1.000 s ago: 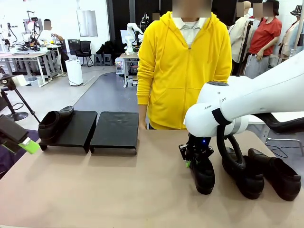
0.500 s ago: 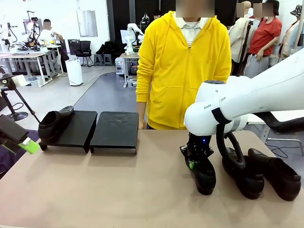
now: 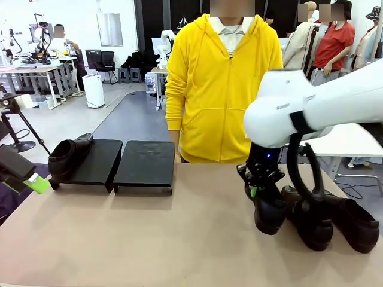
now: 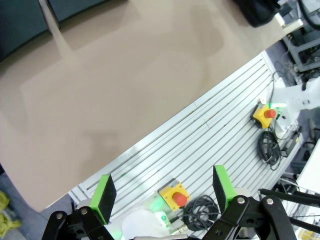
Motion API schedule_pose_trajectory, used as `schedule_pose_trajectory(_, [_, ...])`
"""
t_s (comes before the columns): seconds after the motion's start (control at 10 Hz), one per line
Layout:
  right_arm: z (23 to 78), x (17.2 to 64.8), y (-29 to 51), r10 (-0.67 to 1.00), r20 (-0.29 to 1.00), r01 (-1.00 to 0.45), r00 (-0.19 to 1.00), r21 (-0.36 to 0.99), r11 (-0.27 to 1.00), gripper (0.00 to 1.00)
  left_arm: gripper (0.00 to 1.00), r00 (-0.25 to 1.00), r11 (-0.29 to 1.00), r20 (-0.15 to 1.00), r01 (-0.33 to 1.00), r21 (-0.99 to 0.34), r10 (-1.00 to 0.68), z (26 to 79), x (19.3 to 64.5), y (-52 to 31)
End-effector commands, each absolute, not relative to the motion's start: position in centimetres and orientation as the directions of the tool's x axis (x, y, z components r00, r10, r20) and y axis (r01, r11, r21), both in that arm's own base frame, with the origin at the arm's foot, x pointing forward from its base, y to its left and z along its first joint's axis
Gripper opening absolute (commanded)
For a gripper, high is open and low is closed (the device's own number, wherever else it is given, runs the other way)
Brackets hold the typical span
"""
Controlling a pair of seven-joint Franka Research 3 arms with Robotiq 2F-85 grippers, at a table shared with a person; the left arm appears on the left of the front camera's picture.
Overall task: Organize the shoes by placing them on the stand.
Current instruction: Pick up one Shoe and place it in the middle of the table.
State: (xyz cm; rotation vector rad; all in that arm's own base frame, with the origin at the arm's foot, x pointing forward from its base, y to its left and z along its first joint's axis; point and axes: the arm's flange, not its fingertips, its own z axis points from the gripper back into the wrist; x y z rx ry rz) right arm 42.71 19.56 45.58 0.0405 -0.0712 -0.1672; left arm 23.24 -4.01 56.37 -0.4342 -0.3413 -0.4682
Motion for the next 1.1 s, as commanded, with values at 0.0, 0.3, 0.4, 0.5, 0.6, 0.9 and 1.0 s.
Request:
schedule_pose_trajectory(0.0, [46.1,40.0,19.0,-0.202,0.109,0.196,0.973,0.058,0.979,0.0,1.0,0.835,0.806,0.415,0.502,-0.312,-0.36,56.3,23.2,-3.8])
schedule_pose_trajectory(0.3, [46.8,41.1,19.2,-0.186,0.09,0.183,0.978,0.047,0.982,0.0,1.0,0.835,0.806,0.415,0.502,-0.312,-0.36,56.3,23.2,-3.8])
schedule_pose_trajectory(0.4, [46.8,41.1,19.2,-0.186,0.09,0.183,0.978,0.047,0.982,0.0,1.0,0.835,0.806,0.415,0.502,-0.312,-0.36,56.3,23.2,-3.8])
schedule_pose_trajectory(0.5, [46.4,40.1,18.7,-0.191,0.098,0.188,0.977,0.04,0.981,0.0,1.0,0.835,0.806,0.415,0.502,-0.312,-0.36,56.3,23.2,-3.8])
schedule_pose_trajectory(0.6, [46.2,39.7,18.9,-0.149,0.104,0.138,0.983,0.105,0.985,0.0,1.0,0.835,0.806,0.415,0.502,-0.312,-0.36,56.3,23.2,-3.8])
schedule_pose_trajectory(0.9, [48.7,36.4,29.1,-0.008,0.262,-0.008,0.965,0.06,0.998,0.0,1.0,0.835,0.806,0.415,0.502,-0.312,-0.36,56.3,23.2,-3.8])
schedule_pose_trajectory(1.0, [47.7,36.0,33.1,0.046,0.242,-0.051,0.969,0.016,0.999,0.0,1.0,0.835,0.806,0.415,0.502,-0.312,-0.36,56.3,23.2,-3.8])
